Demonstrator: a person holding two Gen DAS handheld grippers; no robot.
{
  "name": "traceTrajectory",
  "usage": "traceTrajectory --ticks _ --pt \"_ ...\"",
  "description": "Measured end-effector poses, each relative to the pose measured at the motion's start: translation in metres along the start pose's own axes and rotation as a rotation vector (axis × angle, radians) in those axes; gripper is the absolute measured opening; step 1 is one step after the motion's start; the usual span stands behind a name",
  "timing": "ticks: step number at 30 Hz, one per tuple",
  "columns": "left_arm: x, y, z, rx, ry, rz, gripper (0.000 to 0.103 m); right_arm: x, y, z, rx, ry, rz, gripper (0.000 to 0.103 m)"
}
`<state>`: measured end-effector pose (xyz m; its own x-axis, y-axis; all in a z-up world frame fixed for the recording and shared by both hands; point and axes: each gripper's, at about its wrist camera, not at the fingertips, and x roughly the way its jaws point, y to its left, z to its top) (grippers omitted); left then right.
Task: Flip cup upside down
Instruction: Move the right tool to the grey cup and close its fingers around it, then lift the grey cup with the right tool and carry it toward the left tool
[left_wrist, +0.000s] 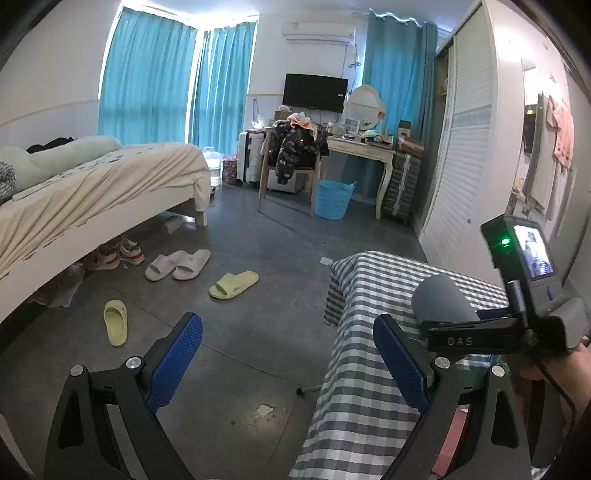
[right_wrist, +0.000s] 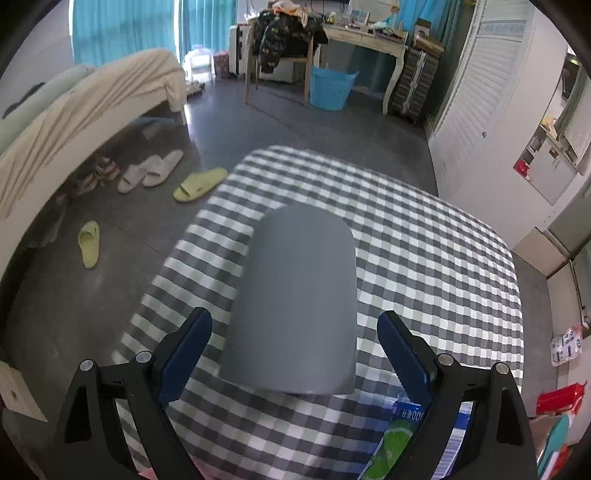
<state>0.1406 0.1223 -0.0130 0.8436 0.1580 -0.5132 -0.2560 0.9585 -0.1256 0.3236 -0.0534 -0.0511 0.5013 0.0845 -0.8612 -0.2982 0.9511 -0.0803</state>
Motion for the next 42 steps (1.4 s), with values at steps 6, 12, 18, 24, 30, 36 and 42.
traceTrajectory --ticks 6,12,18,24,30,36,42 --pt "-0.003 -0.003 0.002 0.029 -0.007 -0.008 0.096 0.015 -0.004 -0.002 0.029 0.054 0.045 0.076" --pt "-0.009 0.0 0.005 0.018 -0.019 -0.028 0.096 0.008 -0.002 -0.003 0.041 0.039 0.062 0.073" --pt "-0.019 0.001 0.007 0.016 -0.042 -0.039 0.096 -0.035 0.0 -0.009 0.041 -0.025 0.073 0.072" --pt "-0.031 0.002 0.003 0.016 -0.06 -0.051 0.096 -0.103 0.0 -0.036 0.028 -0.097 0.068 0.071" --pt "-0.047 0.0 -0.004 0.019 -0.086 -0.07 0.096 -0.191 -0.006 -0.082 0.021 -0.194 0.033 0.071" --pt "-0.068 -0.006 -0.017 0.017 -0.088 -0.122 0.096 -0.226 -0.004 -0.149 0.023 -0.232 -0.056 0.071" --pt "-0.09 -0.025 -0.035 0.095 -0.1 -0.161 0.096 -0.196 -0.004 -0.22 0.093 -0.177 -0.068 0.071"
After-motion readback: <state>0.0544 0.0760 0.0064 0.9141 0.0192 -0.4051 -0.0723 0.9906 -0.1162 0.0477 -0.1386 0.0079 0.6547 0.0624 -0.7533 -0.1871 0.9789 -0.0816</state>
